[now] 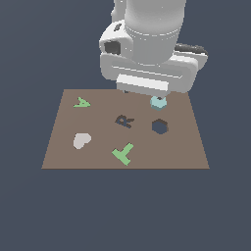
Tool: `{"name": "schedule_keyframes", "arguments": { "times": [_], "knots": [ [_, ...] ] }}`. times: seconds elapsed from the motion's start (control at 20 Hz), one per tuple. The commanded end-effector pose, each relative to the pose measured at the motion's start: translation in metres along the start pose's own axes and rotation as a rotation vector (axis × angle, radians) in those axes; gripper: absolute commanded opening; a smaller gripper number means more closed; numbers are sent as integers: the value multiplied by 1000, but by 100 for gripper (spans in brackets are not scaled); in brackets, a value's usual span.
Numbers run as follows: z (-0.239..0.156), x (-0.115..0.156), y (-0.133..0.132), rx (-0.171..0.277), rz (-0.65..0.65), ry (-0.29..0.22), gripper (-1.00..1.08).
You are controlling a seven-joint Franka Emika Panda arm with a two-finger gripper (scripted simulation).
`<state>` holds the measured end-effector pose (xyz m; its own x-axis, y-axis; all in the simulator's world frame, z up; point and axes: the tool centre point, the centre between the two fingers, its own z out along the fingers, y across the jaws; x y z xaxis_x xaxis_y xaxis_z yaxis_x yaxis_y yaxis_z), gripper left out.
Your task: Insert a designated object into the corresponding slot on a board.
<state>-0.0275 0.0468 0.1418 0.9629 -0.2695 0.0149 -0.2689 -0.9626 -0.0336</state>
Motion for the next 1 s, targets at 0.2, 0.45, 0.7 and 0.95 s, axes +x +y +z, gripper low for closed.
{"name": "schedule_keyframes", "arguments": {
  "times": [0.2, 0.45, 0.7, 0.95],
  "knots": [
    [23, -22, -8, -10, 186, 0, 100],
    [42, -38, -17, -18, 342, 0, 100],
    [59, -51, -27, -25, 476, 0, 100],
    [73, -59, -37, -31, 583, 0, 100]
  ]
}}
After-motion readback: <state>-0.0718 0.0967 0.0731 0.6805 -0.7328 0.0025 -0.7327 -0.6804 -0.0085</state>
